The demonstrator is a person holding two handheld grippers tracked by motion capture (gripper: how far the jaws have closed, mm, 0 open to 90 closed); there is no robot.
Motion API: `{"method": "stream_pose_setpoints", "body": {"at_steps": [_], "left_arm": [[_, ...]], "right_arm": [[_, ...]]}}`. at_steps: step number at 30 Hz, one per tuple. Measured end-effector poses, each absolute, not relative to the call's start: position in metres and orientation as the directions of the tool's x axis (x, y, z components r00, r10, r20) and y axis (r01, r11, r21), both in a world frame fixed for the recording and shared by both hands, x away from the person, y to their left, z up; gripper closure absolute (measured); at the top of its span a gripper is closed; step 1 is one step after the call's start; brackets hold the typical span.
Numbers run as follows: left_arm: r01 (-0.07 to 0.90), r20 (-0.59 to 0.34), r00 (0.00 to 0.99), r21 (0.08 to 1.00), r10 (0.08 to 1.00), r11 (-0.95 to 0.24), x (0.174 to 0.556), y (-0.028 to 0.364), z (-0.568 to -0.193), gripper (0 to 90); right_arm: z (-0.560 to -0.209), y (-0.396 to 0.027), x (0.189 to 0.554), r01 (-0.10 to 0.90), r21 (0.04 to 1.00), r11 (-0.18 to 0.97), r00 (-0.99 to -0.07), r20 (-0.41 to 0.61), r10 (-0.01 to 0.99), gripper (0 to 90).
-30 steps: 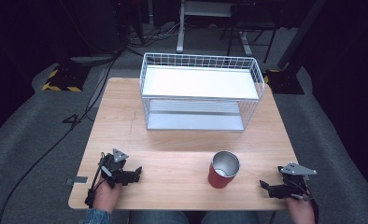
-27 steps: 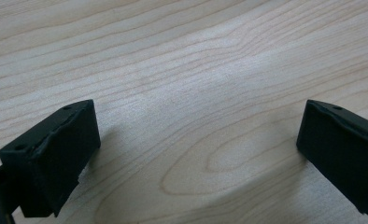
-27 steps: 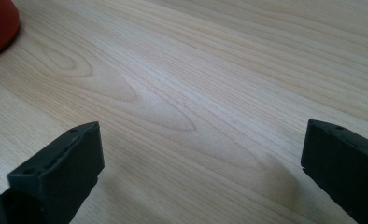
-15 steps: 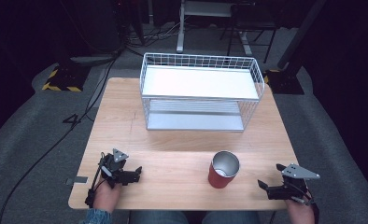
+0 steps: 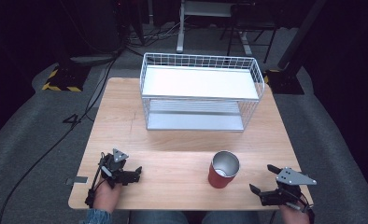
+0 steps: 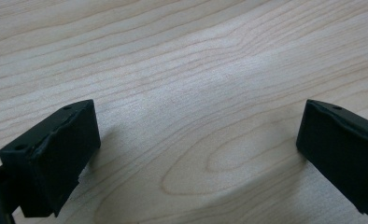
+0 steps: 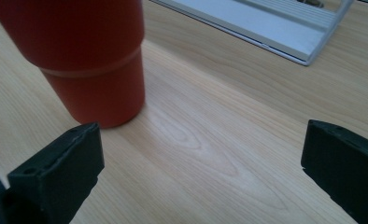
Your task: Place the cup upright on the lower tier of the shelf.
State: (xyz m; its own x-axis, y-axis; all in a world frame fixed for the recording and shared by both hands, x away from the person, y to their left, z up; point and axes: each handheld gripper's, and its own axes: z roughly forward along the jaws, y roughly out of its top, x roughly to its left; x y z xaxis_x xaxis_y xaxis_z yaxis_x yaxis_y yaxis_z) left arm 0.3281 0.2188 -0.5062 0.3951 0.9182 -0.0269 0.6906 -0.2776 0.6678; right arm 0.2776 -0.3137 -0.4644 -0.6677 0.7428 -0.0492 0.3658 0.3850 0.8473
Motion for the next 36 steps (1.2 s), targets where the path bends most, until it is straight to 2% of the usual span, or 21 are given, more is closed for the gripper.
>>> {"method": "stream_pose_setpoints", "body": {"at_steps": [12,22,36], "left_arm": [[0.689,-0.024,0.399,0.667,0.916,-0.283,0.328,0.219,-0.506,0.1],[0.689,-0.025,0.4,0.667,0.916,-0.283,0.328,0.219,-0.506,0.1],[0.689,-0.025,0.399,0.667,0.916,-0.282,0.328,0.219,-0.506,0.1]], "right_arm": [[-0.464,-0.288,0.274,0.35,0.868,0.352,-0.7,-0.008,0.714,0.0],[-0.478,-0.255,0.281,0.391,0.885,0.254,-0.706,0.111,0.7,0.0],[-0.488,-0.226,0.285,0.38,0.887,0.262,-0.72,0.106,0.686,0.0]]}}
